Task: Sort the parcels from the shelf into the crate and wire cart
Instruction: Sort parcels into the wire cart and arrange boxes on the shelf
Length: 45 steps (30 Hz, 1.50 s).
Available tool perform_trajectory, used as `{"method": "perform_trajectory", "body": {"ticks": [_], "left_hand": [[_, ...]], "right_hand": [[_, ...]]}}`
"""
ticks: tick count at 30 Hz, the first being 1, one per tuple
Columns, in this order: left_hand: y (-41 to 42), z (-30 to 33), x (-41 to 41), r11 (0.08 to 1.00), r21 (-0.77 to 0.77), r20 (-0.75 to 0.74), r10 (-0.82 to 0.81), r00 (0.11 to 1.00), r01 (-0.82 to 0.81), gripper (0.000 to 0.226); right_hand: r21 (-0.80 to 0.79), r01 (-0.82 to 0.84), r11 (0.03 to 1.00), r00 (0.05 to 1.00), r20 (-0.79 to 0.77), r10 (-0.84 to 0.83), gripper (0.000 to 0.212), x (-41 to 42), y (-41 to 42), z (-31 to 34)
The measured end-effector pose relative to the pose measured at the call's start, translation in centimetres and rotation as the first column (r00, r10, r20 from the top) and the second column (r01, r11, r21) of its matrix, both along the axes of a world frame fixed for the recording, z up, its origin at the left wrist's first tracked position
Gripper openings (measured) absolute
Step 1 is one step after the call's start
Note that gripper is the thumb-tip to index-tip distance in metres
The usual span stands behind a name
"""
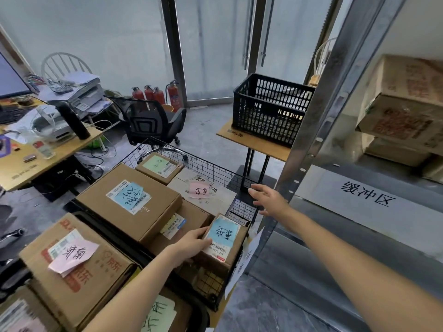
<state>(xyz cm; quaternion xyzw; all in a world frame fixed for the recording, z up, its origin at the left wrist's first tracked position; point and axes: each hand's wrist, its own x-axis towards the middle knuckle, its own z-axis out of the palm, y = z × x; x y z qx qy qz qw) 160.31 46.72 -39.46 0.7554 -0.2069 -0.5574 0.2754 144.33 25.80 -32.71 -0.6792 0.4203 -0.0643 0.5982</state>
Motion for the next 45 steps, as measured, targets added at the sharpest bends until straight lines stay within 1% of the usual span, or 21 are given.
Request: {"method": "perform_trajectory", "body": {"ticks": [3, 6, 11, 16, 19, 23, 31, 36, 40, 45], "left_hand": [[-0.1, -1.0, -1.2, 0.998, -0.053, 0.021, 0.047, 0.999, -0.046, 0.062], [-0.3, -2.0, -2.0, 0.994, -0.062, 0.008, 0.091, 0.996, -0.09, 0.06], [-0.3, -2.7, -1.9, 0.992, -0.09, -0.008, 0.084, 0.996, -0.084, 0.06], [-0.1, -3.2, -1.8, 0.996, -0.081, 0.024, 0.049, 0.999, -0.046, 0.06], [-0.4, -3.1, -1.7, 0.997, -0.067, 0.018, 0.04, 0.999, -0.038, 0.06], [-0.8, -2.9, -1.3, 0.999, -0.04, 0.03, 0.017, 0.999, -0.016, 0.064], [0.1, -2.6, -1.7, 0.997, -0.054, 0.025, 0.047, 0.999, -0.046, 0.065], [0.9, -2.6, -1.7, 0.998, -0.025, 0.065, 0.051, 0.997, -0.049, 0.066], [1.1, -2.4, -1.4, 1.0, 0.007, 0.12, -0.005, 0.993, 0.004, 0.068], [0.9, -2.4, -1.5, 1.0, 0.021, 0.137, -0.015, 0.99, 0.012, 0.068]], "right_hand": [[-0.001, -0.004, 1.0, 1.0, 0.007, 0.004, 0.052, 0.3, 0.0, 0.2], [-0.013, -0.017, 1.0, 1.0, 0.001, 0.017, 0.053, 0.3, -0.1, -0.1], [-0.028, -0.015, 1.0, 1.0, -0.016, 0.015, 0.05, 0.0, -0.2, -1.0], [-0.042, -0.004, 0.999, 1.0, -0.015, 0.003, 0.05, -0.1, -0.2, -1.8], [-0.048, -0.001, 0.999, 1.0, -0.011, 0.0, 0.05, 0.3, -0.1, -1.9], [-0.067, -0.041, 0.997, 0.999, -0.028, 0.039, 0.051, 0.7, 0.2, -2.0], [-0.092, -0.06, 0.994, 0.997, -0.046, 0.056, 0.052, 0.7, 0.3, -1.9], [-0.09, -0.066, 0.994, 0.997, -0.052, 0.062, 0.052, 0.6, 0.3, -1.6], [-0.095, -0.07, 0.993, 0.997, -0.052, 0.065, 0.053, 0.9, 0.4, -1.2], [-0.119, -0.137, 0.983, 0.988, -0.086, 0.127, 0.054, 1.0, 0.5, -1.3]]}}
